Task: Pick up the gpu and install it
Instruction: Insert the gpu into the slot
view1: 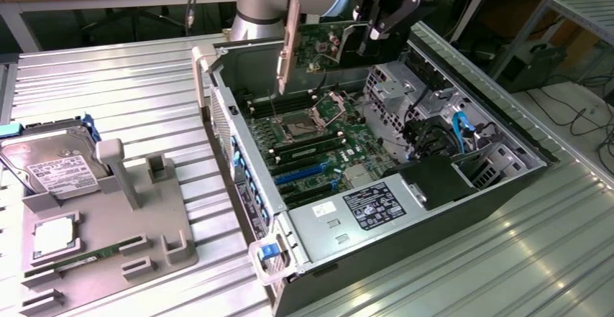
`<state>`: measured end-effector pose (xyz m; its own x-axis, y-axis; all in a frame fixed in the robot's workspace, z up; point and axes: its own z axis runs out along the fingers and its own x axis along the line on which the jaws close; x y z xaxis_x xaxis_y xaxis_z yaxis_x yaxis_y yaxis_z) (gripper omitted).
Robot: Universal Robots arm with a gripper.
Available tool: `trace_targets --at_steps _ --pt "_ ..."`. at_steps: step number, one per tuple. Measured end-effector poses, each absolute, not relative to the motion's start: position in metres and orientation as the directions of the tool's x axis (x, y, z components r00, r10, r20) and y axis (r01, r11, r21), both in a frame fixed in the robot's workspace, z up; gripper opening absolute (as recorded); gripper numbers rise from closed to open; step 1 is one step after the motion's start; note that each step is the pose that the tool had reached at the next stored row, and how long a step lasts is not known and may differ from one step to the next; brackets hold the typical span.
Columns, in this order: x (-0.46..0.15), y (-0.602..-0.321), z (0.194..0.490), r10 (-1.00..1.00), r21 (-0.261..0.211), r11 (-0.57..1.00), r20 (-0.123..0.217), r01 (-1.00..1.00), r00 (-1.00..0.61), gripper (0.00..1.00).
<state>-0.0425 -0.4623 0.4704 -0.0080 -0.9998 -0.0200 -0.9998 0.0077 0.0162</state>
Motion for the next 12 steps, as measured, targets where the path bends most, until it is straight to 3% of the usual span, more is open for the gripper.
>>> trace_targets --at_steps 12 --pt "-0.0425 -0.4623 0.4606 -1.000 0.008 -0.002 -0.020 -1.000 0.002 0.27"
